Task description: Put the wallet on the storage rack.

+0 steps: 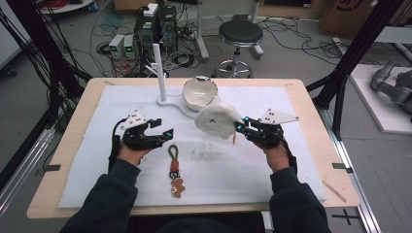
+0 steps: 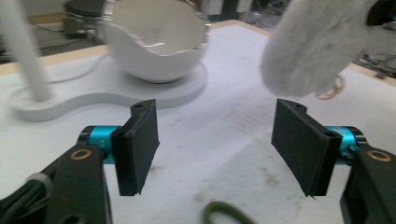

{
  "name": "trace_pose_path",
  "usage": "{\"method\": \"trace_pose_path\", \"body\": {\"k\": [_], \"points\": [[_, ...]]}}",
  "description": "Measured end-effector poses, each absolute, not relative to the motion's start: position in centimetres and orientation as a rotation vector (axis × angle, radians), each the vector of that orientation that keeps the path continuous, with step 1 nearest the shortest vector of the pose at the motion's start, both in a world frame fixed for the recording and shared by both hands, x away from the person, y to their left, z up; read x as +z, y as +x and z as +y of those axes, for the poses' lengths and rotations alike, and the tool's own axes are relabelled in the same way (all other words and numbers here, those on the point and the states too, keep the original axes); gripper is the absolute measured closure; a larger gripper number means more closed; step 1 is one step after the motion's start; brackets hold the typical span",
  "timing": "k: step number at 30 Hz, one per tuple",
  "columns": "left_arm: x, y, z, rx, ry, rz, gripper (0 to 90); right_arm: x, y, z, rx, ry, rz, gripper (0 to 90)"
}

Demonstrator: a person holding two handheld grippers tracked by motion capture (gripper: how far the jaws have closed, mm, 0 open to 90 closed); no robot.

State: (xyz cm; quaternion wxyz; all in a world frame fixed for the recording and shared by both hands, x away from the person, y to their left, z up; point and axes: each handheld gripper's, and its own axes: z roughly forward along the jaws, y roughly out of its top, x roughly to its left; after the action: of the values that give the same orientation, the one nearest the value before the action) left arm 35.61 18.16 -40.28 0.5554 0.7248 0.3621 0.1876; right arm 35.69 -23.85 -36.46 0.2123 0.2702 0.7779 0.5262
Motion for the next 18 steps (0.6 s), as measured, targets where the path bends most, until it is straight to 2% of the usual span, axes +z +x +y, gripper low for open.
{"method": "trace_pose_path", "body": {"k": [3, 10, 18], "points": [[-40.5, 35.8, 19.8, 0.469, 1.696, 0.893, 24.8, -35.6, 36.5, -23.7, 1.434, 0.744, 2.144, 79.7], [-41.1, 36.0, 21.0, 0.453, 1.688, 0.938, 24.7, -33.1, 38.9, -22.2, 1.379, 0.702, 2.132, 79.7], [-41.1, 36.1, 21.3, 0.459, 1.67, 0.946, 24.7, -30.0, 43.5, -19.4, 1.318, 0.666, 2.132, 79.6]]}}
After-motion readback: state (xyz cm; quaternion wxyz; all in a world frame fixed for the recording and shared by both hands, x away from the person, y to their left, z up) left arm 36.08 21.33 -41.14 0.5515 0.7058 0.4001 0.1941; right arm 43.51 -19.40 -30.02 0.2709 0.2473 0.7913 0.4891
